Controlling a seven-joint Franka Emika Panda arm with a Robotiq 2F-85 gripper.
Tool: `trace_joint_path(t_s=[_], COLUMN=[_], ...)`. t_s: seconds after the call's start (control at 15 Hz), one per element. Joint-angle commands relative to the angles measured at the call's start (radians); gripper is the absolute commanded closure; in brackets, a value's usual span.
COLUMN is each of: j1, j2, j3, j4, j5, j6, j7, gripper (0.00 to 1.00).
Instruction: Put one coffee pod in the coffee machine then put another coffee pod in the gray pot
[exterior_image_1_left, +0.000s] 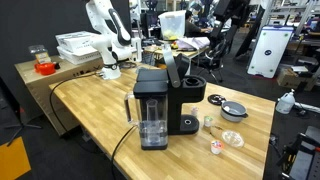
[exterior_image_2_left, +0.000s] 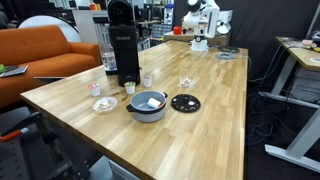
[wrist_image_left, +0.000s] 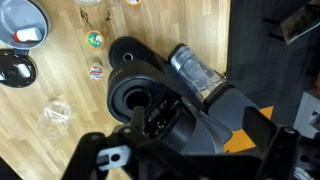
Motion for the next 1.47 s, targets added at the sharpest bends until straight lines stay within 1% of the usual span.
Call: trace_joint_path(t_s=[0.0, 0.13, 0.47, 0.53, 0.8, 0.87, 1.0, 1.4], j1=[-0.004, -0.011, -0.007, -0.008, -0.018, -0.005, -0.006, -0.006], j2=[0.000, 0.015, 0.089, 0.112, 0.192, 0.185, 0.204, 0.197], j3=[0.003, 0.013, 0.030, 0.035, 0.048, 0.033, 0.033, 0.035], j4=[0.002, -0.007, -0.079, -0.086, -0.124, -0.118, -0.119, -0.118], j5=[0.001, -0.026, -0.005, -0.013, -0.064, -0.041, -0.051, -0.050], j6=[-0.002, 0.010, 0.054, 0.069, 0.180, 0.139, 0.161, 0.161], j7=[-0.001, 0.013, 0.077, 0.100, 0.264, 0.199, 0.237, 0.244], gripper=[0.00, 0.00, 0.00, 0.00, 0.00, 0.00, 0.00, 0.00])
